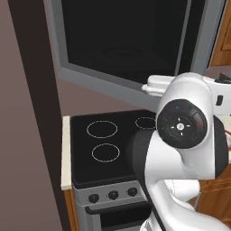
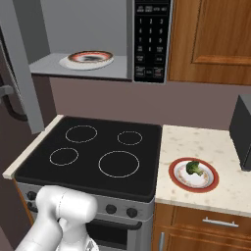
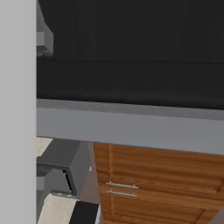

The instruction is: Pick the broccoli from the counter and place it in the microwave. Then turn on the microwave.

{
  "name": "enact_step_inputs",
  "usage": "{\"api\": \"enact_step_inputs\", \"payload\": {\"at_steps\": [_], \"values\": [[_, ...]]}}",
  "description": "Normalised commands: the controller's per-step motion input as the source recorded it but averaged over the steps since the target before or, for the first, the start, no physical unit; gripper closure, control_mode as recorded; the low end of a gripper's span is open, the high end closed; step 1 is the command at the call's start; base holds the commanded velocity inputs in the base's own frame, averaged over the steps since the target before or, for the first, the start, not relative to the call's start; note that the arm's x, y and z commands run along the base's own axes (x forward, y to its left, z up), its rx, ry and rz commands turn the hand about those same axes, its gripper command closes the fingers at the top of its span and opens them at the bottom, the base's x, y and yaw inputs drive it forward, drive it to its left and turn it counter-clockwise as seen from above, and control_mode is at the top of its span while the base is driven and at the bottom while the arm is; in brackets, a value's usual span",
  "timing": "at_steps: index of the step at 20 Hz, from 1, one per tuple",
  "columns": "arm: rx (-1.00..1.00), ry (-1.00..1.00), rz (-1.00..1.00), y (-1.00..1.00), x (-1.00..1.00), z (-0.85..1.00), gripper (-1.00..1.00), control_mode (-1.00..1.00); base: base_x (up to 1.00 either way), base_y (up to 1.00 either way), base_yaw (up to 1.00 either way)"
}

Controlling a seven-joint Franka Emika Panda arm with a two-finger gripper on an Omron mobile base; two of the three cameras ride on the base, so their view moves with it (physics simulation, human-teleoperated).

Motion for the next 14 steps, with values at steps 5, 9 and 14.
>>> {"api": "enact_step_inputs", "payload": {"at_steps": [5,9,14], "values": [[0.07,0.0,0.05,0.12,0.0,0.13,-1.0,-1.0,0.0,0.0,0.0],[0.07,0.0,0.13,0.1,-0.25,0.14,-1.0,-1.0,0.0,0.0,0.0],[0.11,0.0,0.15,-0.02,-0.64,0.24,-1.0,-1.0,0.0,0.0,0.0]]}}
